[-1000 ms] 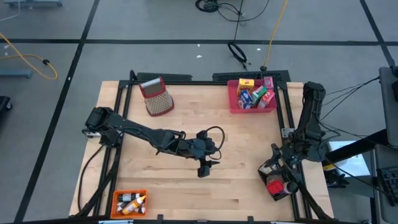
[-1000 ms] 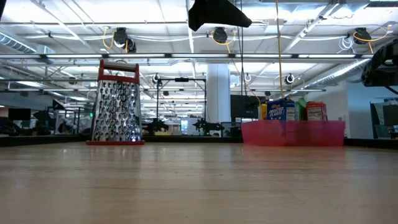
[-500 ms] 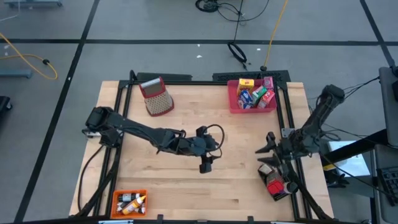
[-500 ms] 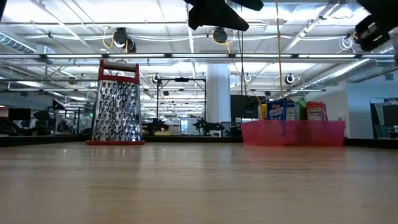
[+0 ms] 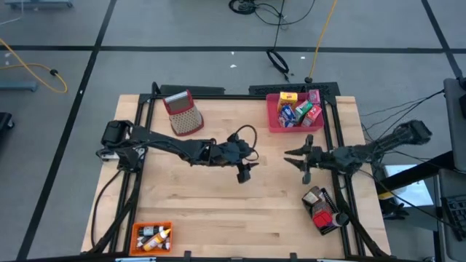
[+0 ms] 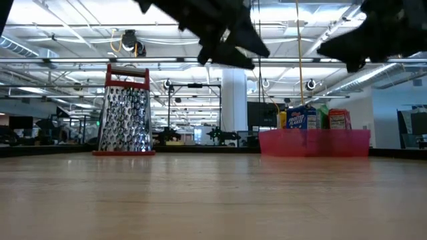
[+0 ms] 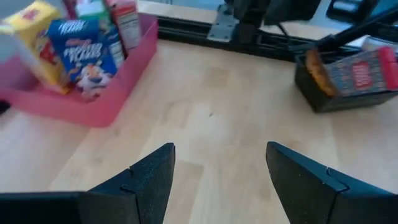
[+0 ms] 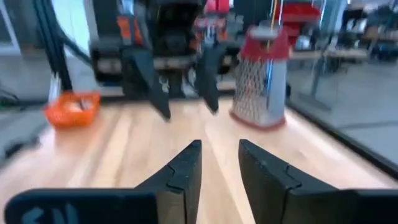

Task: Pick & Place Kitchen Items
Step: Return to Home Position

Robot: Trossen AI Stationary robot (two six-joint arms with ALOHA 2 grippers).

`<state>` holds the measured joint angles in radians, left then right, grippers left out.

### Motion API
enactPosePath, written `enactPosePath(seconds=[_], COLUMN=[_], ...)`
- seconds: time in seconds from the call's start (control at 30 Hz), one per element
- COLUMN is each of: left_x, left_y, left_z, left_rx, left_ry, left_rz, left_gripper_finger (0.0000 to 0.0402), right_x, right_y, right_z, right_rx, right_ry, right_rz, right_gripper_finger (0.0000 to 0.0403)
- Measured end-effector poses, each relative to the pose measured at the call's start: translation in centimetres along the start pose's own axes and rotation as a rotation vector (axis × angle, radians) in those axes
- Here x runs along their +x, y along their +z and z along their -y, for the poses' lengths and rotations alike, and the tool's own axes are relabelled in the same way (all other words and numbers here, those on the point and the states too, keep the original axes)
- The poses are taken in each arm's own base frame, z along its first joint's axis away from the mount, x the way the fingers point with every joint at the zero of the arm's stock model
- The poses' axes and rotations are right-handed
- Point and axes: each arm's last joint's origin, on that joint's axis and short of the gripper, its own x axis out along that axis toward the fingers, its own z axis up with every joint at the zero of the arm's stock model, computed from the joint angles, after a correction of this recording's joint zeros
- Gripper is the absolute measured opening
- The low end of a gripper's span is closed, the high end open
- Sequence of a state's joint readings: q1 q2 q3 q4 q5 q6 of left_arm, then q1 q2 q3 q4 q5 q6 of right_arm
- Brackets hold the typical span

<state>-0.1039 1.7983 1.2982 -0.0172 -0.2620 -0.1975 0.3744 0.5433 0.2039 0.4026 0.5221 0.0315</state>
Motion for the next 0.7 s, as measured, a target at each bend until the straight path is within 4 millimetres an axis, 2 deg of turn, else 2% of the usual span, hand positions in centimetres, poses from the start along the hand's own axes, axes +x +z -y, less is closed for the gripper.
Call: enactPosePath(seconds=[0.13, 0.2, 0.47, 0.6, 0.7], left_x=[-0.3, -0.9, -7.9, -11.7, -14.0], left_y=[-2.9, -3.8, -8.6, -12.0, -14.5], left_z=[-1.4, -1.9, -4.7, -6.3, -7.1], left_rx=[-0.051, -0.078, -0.132, -0.17, -0.183], left_ry=[0.015, -0.008, 0.034, 0.046, 0.009], left_rz=[-0.024, 0.029, 0.113, 0.139, 0.202], left_gripper_finger=[0.0255, 0.0255, 0.0255, 0.0255, 0.0255], right_x=[0.4, 0.6, 0.0, -0.7, -1.1], right_y=[-1.1, -1.4, -2.3, -3.9, -3.8], right_z=[1.6, 2.4, 4.8, 5.7, 6.1], right_rx=[0.019, 0.021, -0.011, 0.001, 0.017], right_ry=[0.031, 0.001, -0.072, -0.098, -0.062], right_rz=[-0.117, -0.161, -0.169, -0.155, -0.114], right_gripper_finger=[0.0089, 0.0084, 0.0072, 0.0067, 0.0062])
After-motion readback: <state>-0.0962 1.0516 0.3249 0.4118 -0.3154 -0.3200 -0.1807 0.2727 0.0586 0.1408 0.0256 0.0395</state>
